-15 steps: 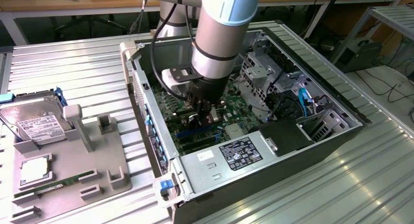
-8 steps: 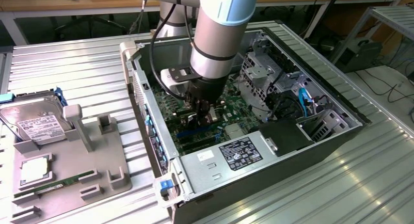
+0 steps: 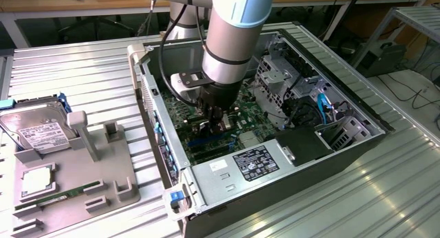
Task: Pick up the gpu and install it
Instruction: 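Insert the gpu into the slot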
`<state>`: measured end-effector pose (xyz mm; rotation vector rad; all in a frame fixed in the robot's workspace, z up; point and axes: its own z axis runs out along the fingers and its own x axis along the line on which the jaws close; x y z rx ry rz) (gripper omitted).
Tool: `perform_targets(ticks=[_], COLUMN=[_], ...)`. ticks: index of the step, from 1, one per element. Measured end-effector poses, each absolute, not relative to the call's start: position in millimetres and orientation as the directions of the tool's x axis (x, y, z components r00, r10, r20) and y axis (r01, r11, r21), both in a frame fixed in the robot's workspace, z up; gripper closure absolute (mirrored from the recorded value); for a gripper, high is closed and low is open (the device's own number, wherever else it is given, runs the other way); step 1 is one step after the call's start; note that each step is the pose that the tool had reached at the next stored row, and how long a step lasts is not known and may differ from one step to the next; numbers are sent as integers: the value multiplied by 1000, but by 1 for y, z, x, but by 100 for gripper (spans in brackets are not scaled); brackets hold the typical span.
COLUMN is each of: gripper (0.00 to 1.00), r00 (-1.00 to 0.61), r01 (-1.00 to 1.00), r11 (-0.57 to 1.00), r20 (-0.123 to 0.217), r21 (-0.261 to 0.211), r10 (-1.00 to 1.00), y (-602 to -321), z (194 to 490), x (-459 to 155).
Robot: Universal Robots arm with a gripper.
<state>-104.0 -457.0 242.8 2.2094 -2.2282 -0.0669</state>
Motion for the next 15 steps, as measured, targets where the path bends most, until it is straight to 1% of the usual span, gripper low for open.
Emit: perform_targets(ticks=[15], gripper=[72], r00=[-11], r01=[-999], r11=[10], r20=[-27], r21=[32], r10=[-1000], y=[-460], z=[245], x=[-104])
